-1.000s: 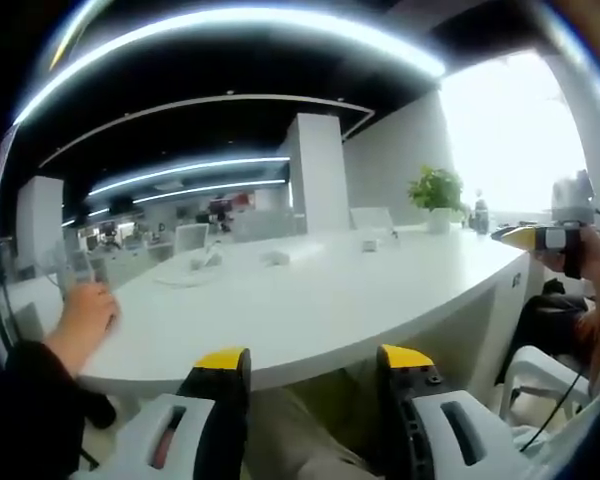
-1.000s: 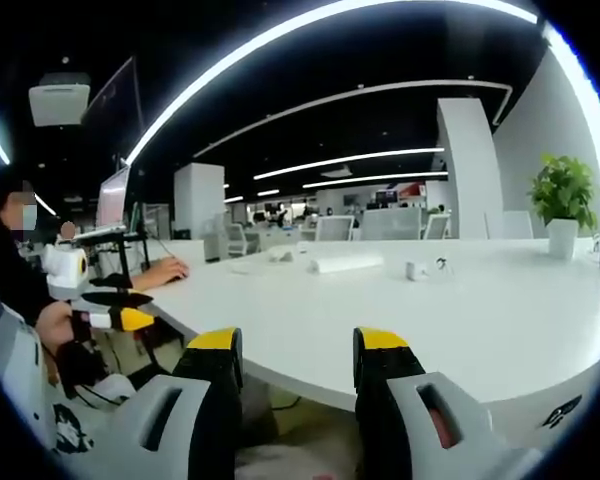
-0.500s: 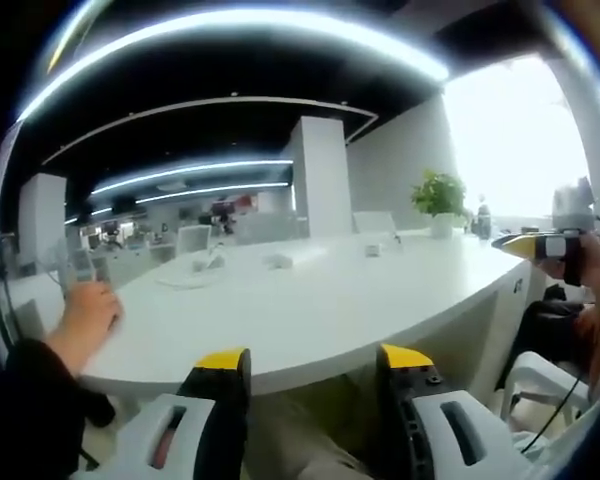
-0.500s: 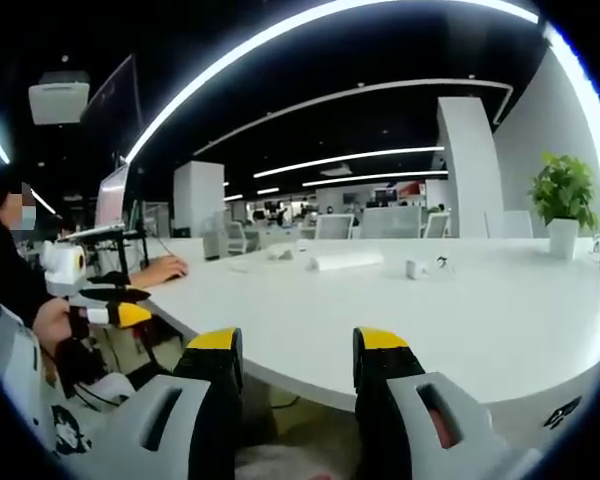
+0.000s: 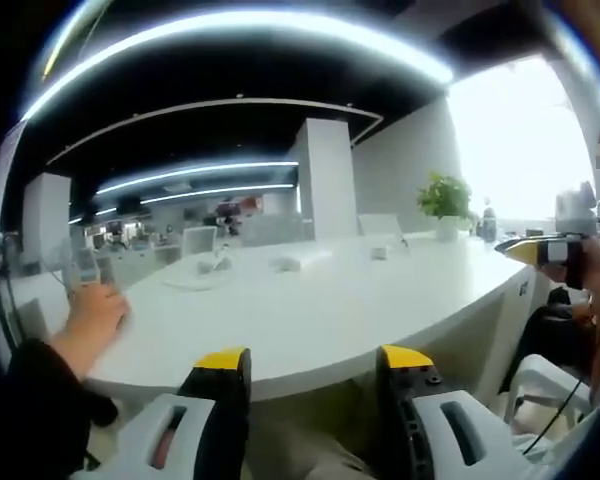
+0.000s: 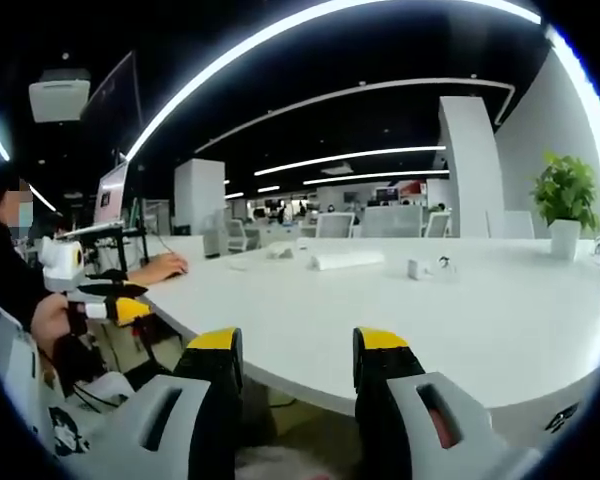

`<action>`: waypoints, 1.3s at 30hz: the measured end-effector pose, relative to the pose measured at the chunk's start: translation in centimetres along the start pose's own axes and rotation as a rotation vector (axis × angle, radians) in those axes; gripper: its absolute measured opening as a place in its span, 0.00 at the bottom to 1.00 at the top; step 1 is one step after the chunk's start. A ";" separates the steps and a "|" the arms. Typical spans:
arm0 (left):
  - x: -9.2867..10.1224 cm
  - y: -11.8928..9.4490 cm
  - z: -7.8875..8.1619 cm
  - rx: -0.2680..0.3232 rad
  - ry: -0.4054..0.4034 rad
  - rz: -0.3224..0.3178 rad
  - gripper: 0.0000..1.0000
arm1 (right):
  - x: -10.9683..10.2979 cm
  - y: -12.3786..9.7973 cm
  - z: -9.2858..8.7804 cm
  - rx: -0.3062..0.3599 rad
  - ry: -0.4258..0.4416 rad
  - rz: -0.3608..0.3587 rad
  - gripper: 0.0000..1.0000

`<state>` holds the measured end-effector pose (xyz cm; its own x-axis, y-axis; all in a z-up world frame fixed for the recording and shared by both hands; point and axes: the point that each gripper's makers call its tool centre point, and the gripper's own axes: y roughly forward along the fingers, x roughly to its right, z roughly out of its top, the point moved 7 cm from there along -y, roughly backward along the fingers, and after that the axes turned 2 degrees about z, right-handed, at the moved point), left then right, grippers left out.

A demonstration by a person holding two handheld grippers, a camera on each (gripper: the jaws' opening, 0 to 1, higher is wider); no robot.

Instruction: Straighten the power strip on the desk, plug the charger into it

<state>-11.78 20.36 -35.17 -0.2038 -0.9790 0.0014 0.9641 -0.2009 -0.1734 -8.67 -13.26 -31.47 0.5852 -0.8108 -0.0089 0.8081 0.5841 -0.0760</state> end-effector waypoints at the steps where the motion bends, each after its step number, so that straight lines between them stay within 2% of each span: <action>1: 0.0 0.0 0.0 0.002 0.000 0.001 0.52 | 0.0 0.1 0.0 0.000 0.000 0.000 0.44; 27: -0.3 0.9 1.4 0.028 0.017 0.004 0.52 | 0.7 2.2 0.2 -0.040 -0.025 0.010 0.44; 39: -0.4 2.1 2.6 0.043 0.027 -0.011 0.52 | 1.2 4.3 0.7 -0.056 -0.037 0.030 0.44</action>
<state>-9.23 20.28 -33.01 -0.2180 -0.9757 -0.0237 0.9682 -0.2132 -0.1307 -4.40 -11.71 -31.09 0.6123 -0.7902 0.0251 0.7855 0.6045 -0.1324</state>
